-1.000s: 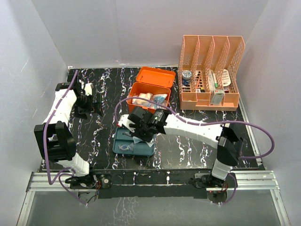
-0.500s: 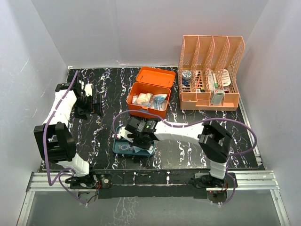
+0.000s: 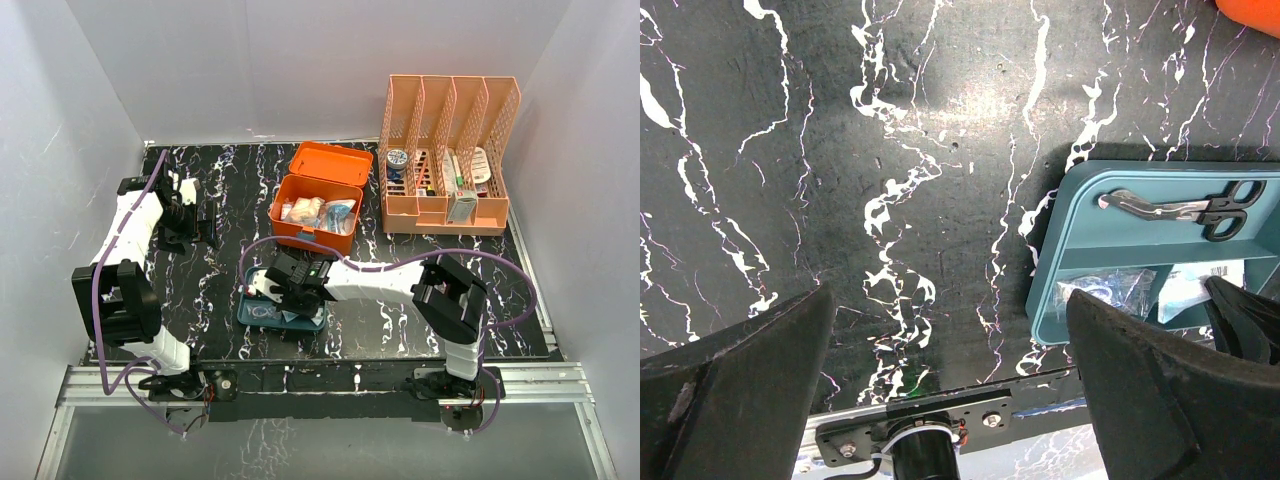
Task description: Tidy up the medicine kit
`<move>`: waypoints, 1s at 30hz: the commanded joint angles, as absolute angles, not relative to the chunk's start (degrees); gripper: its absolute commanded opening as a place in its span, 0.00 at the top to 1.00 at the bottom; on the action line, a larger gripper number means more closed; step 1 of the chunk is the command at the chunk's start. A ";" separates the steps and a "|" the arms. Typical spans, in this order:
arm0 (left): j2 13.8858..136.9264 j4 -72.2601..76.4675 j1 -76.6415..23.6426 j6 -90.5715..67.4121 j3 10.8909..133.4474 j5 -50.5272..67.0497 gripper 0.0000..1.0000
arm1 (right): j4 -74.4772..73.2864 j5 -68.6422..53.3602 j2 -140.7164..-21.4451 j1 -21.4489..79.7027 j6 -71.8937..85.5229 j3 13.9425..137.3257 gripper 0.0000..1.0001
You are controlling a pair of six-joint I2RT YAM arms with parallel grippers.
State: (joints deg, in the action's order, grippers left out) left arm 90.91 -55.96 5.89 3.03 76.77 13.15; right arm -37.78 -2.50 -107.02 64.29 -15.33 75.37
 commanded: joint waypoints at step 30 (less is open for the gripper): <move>84.60 -60.56 2.50 12.19 76.83 17.35 0.01 | -37.73 6.07 -94.90 64.36 -8.93 81.16 0.47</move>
State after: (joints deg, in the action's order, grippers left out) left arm 88.05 -58.00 4.64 9.28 76.77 15.38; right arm -38.76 3.73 -98.67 64.36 -10.52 81.08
